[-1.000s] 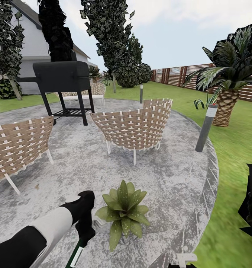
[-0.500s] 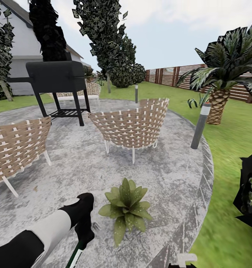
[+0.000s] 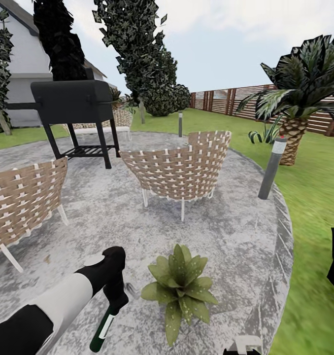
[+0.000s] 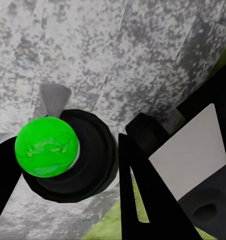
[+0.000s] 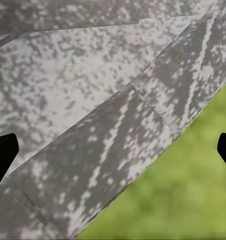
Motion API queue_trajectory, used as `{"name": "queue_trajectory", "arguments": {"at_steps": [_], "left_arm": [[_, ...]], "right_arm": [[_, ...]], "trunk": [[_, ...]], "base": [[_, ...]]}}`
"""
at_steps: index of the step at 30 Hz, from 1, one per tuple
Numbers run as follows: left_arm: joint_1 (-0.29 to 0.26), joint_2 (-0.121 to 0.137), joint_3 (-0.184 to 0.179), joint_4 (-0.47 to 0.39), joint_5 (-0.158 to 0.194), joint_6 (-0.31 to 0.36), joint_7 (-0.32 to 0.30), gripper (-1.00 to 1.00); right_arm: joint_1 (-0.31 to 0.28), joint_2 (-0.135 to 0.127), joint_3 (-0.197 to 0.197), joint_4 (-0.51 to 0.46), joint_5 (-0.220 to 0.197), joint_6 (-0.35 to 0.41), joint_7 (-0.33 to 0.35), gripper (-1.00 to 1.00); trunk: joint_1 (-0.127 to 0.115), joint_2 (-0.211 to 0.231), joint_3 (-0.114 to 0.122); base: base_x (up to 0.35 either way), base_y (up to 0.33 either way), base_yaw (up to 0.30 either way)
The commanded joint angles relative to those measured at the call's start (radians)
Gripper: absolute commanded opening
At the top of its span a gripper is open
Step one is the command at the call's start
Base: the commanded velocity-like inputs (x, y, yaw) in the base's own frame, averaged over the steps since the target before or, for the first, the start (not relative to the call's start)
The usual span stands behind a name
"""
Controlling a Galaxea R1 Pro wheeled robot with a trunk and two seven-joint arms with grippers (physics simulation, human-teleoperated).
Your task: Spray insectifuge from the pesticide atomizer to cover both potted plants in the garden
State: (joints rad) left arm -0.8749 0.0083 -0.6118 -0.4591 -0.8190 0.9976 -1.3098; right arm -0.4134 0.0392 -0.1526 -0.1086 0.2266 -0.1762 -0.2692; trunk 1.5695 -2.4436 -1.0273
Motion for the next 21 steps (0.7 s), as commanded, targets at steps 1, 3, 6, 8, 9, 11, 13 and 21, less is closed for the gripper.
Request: {"name": "queue_trajectory", "arguments": {"at_steps": [1, 3, 6, 8, 9, 11, 13, 21], "left_arm": [[0.004, 0.002, -0.001, -0.003, -0.008, 0.009, -0.008, -1.00], [0.006, 0.007, -0.001, -0.003, -0.008, 0.009, -0.006, -1.00], [0.006, 0.011, -0.002, -0.003, -0.009, 0.009, -0.005, -1.00], [0.007, 0.013, -0.002, -0.003, -0.009, 0.009, -0.002, -1.00], [0.007, 0.013, -0.002, -0.003, -0.010, 0.009, -0.002, -1.00], [0.007, 0.013, -0.002, -0.003, -0.011, 0.009, -0.001, -1.00], [0.007, 0.012, -0.002, -0.003, -0.011, 0.009, 0.000, -1.00], [0.002, 0.012, -0.002, -0.004, -0.011, 0.010, 0.000, -1.00]], "right_arm": [[-0.001, 0.001, -0.008, 0.001, 0.010, -0.003, -0.003, 1.00], [-0.001, 0.001, -0.008, 0.001, 0.010, -0.003, -0.003, 1.00], [-0.001, 0.001, -0.008, 0.001, 0.010, -0.003, -0.003, 1.00], [-0.001, 0.001, -0.008, 0.001, 0.010, -0.003, -0.002, 1.00], [-0.001, 0.001, -0.008, 0.001, 0.010, -0.003, -0.003, 1.00], [-0.001, 0.001, -0.008, 0.001, 0.010, -0.003, -0.002, 1.00], [-0.001, 0.001, -0.008, 0.001, 0.010, -0.003, -0.002, 1.00], [-0.001, 0.001, -0.008, 0.001, 0.010, -0.003, -0.002, 1.00]], "trunk": [[0.000, 0.000, -0.001], [0.000, 0.000, -0.001], [0.000, 0.000, -0.001], [0.000, 0.000, -0.001], [0.000, 0.000, -0.001], [0.000, 0.000, -0.001], [0.000, 0.000, -0.001], [0.000, 0.000, -0.001]], "base": [[0.009, 0.009, -0.252], [0.004, 0.004, -0.260], [0.001, 0.001, -0.265], [-0.009, 0.010, -0.266], [-0.060, 0.061, -0.266], [-0.164, 0.160, -0.267], [-0.216, 0.210, -0.267], [-0.082, 0.281, -0.266]]}}
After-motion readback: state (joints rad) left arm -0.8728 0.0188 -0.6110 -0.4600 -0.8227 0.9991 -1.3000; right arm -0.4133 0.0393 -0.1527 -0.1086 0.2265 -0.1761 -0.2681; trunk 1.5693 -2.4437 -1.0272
